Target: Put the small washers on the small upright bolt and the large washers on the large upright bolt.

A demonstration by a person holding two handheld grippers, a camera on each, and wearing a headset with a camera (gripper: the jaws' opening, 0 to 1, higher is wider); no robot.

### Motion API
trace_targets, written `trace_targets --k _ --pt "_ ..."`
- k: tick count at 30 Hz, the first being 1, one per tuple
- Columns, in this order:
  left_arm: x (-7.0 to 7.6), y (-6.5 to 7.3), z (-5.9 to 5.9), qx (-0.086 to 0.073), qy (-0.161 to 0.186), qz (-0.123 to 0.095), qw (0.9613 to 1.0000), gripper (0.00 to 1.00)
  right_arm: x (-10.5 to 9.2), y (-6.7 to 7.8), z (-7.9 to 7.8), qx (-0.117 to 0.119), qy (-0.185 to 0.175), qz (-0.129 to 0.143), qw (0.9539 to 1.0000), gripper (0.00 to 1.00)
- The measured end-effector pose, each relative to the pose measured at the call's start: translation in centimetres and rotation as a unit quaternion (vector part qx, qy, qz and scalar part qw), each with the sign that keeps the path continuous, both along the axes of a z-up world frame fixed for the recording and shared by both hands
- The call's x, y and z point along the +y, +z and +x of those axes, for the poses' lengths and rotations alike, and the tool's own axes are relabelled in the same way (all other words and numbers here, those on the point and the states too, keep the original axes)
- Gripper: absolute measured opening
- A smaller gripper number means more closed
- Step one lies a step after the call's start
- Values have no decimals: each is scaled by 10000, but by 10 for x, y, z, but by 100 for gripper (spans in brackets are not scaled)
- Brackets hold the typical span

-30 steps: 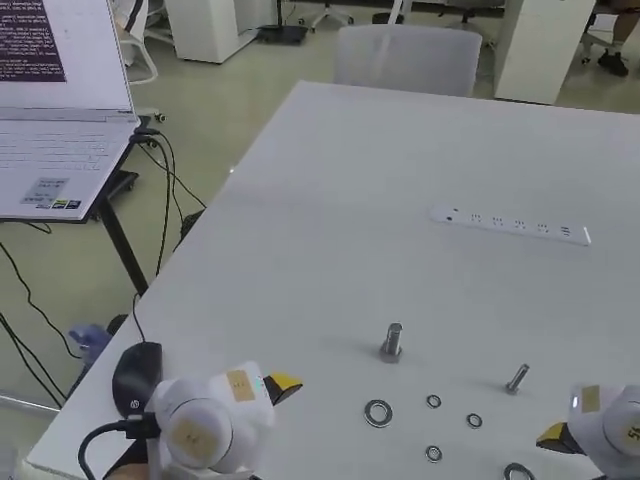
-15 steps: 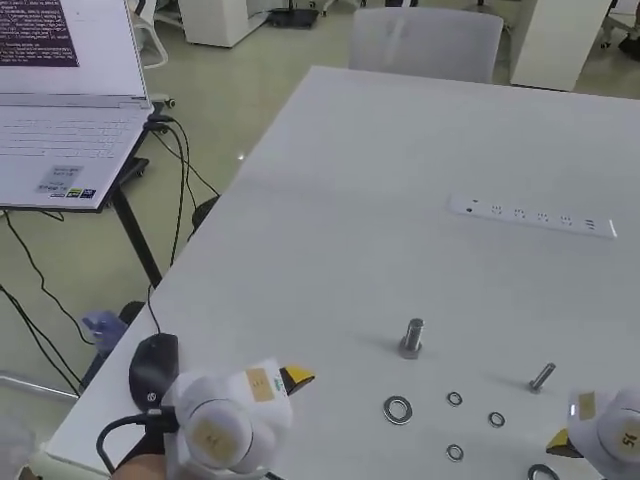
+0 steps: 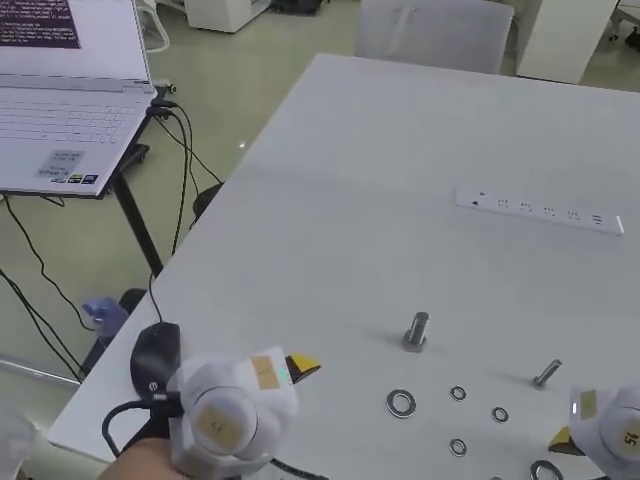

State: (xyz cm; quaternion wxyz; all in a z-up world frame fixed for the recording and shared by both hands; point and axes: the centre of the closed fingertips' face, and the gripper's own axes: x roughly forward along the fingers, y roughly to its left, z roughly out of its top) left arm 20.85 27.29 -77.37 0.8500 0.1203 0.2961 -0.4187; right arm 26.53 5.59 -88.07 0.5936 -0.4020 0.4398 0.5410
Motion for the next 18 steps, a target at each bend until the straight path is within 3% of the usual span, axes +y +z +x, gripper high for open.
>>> trace_targets --k 13,18 --pt "1 -2 -5 68 -10 -13 10000 82 0 1 -5 -29 68 -92 9999 25" --pt "1 -2 -6 72 -4 -35 10000 81 1 1 -5 1 106 -225 9997 24"
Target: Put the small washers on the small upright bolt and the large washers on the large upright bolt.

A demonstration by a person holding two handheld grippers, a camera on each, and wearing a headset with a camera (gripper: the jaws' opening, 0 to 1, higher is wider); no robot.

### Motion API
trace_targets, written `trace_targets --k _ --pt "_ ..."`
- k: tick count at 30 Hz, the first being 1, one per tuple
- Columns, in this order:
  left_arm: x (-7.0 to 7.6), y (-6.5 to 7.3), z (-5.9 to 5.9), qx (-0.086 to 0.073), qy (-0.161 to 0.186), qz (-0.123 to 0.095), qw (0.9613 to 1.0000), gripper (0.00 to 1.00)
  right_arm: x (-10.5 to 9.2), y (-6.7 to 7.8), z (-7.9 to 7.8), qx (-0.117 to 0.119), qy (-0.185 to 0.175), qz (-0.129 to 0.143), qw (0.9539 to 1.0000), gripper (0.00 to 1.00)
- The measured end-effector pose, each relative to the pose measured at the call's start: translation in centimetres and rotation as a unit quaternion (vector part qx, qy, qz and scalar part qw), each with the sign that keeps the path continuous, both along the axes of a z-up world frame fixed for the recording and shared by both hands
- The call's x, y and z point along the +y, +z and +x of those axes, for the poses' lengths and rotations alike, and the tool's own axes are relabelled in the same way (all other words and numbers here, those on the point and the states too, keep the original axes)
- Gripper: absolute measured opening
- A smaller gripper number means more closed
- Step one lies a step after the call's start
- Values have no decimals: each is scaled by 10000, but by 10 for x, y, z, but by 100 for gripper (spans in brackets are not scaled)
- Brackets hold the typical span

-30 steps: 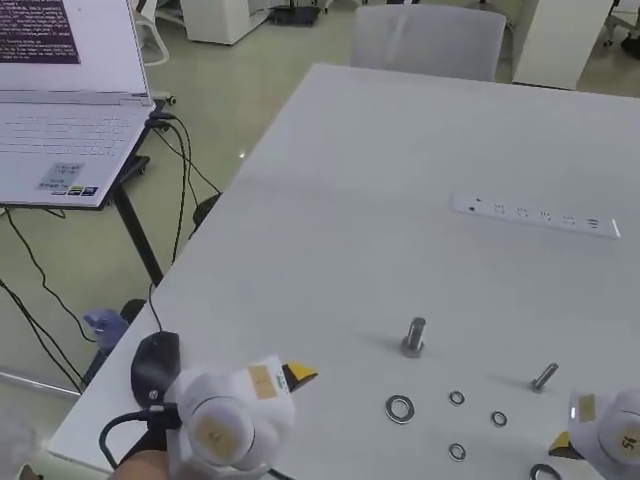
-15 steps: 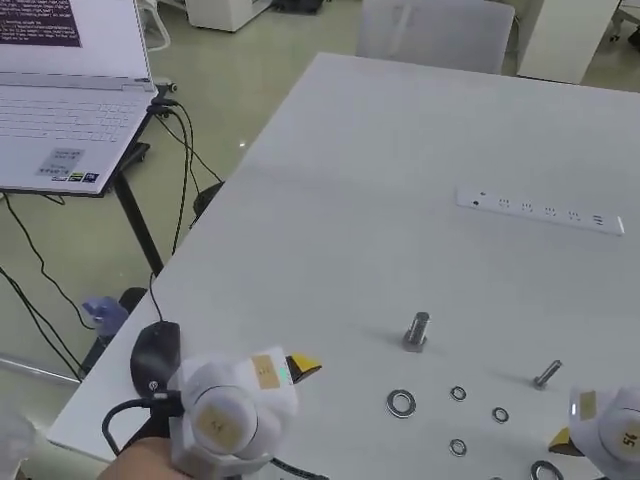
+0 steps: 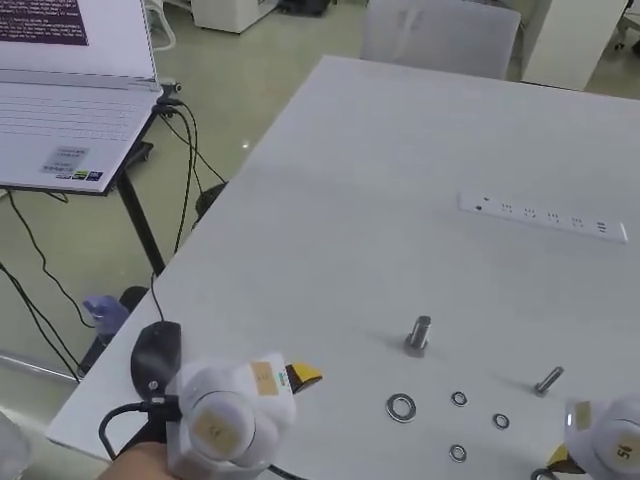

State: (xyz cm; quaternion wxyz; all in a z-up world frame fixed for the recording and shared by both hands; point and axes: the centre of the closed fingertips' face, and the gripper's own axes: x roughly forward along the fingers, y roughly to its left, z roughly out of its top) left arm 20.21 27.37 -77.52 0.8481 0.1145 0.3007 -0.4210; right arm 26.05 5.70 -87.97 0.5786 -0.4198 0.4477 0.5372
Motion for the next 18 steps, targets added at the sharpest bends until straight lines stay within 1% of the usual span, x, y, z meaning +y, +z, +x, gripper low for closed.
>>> trace_targets --k 4,6,10,12,16,18 --pt "-1 1 -1 7 -6 -15 10000 80 0 0 2 33 1 -147 9999 22" --pt "-2 2 -1 -2 -10 -21 10000 79 0 0 1 17 134 -247 9996 21" --pt "-2 3 -2 18 8 -25 10000 78 0 1 0 0 102 -266 9996 21" --pt "-1 4 -3 1 4 -17 10000 77 0 0 1 -14 82 -264 9996 21" --pt "0 1 -6 47 7 11 10000 76 1 1 1 1 104 -307 9995 21" --pt "0 1 -7 43 4 12 10000 76 1 0 2 5 72 -272 9996 21"
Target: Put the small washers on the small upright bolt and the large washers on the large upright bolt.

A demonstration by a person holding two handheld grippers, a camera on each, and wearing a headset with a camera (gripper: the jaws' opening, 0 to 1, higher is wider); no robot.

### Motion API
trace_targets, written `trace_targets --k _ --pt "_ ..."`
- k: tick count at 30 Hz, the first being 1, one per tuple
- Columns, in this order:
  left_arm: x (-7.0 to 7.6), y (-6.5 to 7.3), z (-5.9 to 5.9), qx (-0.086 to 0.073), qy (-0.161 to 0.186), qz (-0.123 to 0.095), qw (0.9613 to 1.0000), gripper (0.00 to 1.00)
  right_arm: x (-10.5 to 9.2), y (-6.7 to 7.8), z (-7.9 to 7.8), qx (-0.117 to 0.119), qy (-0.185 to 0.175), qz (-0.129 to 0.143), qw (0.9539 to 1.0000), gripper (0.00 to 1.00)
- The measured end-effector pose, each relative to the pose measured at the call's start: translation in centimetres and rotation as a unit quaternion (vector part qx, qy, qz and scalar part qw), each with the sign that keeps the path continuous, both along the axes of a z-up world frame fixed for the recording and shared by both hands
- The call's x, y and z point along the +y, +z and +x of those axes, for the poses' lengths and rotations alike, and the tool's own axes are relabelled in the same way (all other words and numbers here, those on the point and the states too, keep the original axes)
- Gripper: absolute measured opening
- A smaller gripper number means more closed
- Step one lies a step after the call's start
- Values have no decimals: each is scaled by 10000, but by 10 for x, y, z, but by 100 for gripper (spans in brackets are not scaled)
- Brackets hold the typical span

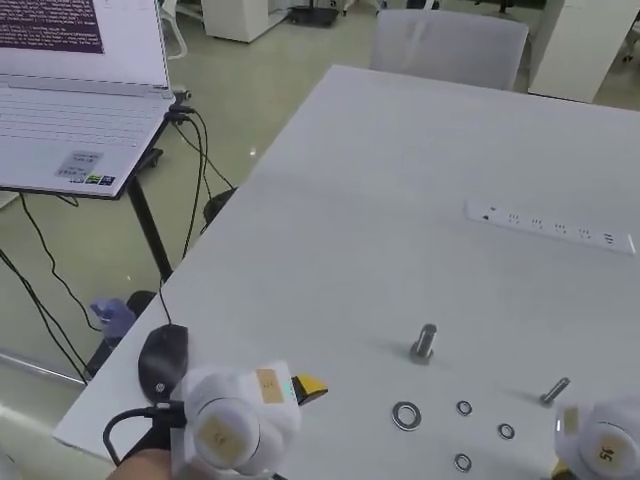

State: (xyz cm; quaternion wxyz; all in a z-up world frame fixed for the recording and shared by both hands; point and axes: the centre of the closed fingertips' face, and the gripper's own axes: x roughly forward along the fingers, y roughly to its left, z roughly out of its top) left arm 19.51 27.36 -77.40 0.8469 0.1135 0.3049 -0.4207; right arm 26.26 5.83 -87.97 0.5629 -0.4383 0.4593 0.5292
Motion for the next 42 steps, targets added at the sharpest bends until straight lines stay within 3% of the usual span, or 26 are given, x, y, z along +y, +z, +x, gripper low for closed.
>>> trace_targets --k 10,23,31,42 --pt "1 0 -2 7 28 10 10000 76 -4 4 -5 162 -90 -4 9998 21" --pt "3 -2 -3 -6 41 47 10000 76 5 39 1 259 -118 129 9995 21" --pt "4 -1 -3 -26 56 53 10000 76 6 55 11 198 -99 96 9997 21" --pt "11 -3 -2 -26 119 89 9999 76 26 74 24 139 56 163 9998 21"
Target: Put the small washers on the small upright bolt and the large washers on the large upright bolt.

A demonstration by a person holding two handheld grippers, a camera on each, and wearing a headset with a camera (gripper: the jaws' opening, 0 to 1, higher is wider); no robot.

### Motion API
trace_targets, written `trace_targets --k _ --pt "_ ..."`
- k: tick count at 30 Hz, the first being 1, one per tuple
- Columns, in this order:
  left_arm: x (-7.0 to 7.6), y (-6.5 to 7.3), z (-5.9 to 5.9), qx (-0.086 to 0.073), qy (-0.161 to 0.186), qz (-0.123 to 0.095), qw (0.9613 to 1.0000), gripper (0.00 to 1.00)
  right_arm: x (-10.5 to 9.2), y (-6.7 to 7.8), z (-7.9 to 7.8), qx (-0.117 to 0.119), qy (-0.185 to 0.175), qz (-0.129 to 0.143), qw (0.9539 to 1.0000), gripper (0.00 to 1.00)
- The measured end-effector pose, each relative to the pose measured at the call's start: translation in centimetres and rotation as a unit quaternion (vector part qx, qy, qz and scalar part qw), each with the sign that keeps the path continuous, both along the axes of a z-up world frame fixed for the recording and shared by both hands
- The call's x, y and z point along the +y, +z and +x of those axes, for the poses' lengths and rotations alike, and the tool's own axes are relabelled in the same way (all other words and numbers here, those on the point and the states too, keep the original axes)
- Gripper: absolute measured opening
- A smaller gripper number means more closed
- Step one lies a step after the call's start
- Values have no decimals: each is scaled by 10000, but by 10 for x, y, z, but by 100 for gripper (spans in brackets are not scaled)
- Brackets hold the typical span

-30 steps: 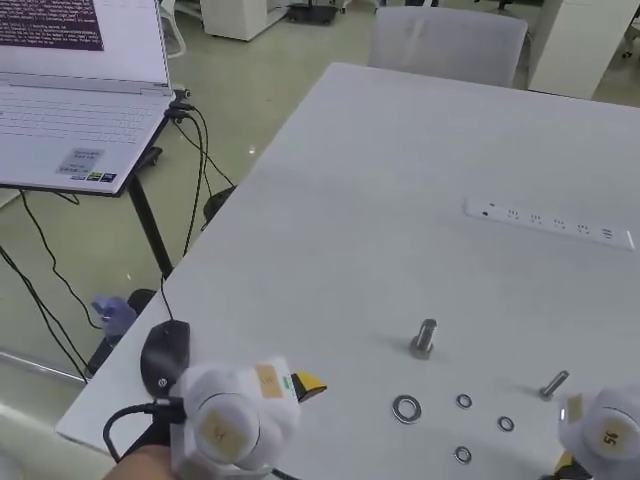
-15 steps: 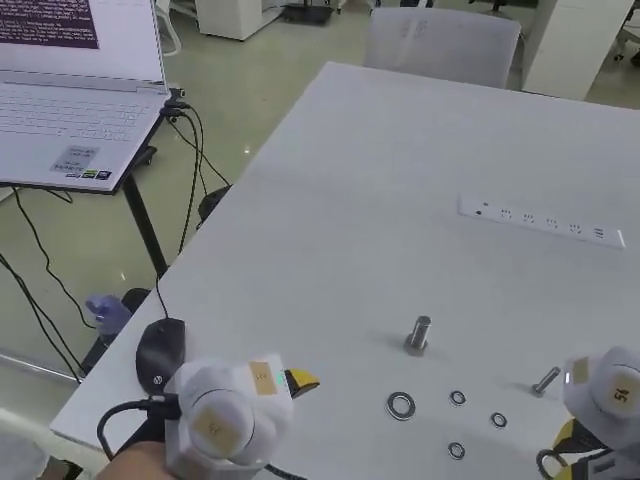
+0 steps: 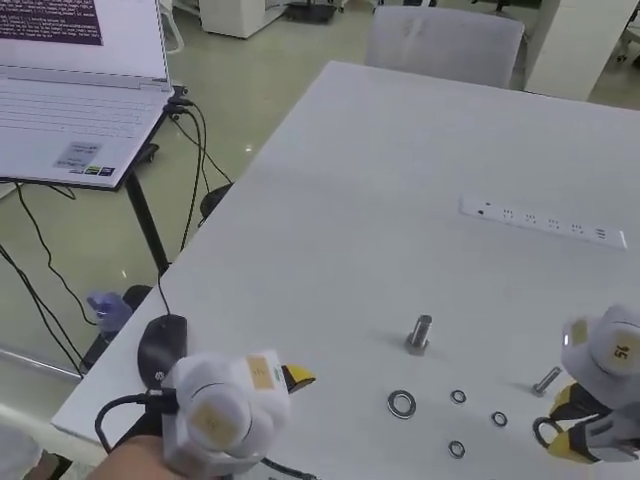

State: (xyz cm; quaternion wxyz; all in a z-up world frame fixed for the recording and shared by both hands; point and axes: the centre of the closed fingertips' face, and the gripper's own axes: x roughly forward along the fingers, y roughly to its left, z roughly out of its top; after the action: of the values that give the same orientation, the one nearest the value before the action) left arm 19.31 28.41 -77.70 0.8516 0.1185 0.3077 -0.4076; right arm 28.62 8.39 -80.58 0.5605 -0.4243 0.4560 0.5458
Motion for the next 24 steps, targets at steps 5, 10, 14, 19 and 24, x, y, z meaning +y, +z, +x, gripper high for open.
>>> trace_targets --k 5,10,14,19,24 --pt "2 -2 2 0 6 21 10000 76 9 6 10 -42 -3 36 10000 21" --pt "2 -2 3 -1 -6 17 10000 76 20 13 20 -76 4 114 9999 21" --pt "3 -2 4 -7 -5 8 10000 76 31 20 31 -209 80 166 9996 21" --pt "5 -4 4 0 -28 36 10000 76 46 26 42 -229 156 179 9995 21" --pt "8 -4 4 -1 -19 26 10000 76 60 31 47 -266 251 198 9991 21"
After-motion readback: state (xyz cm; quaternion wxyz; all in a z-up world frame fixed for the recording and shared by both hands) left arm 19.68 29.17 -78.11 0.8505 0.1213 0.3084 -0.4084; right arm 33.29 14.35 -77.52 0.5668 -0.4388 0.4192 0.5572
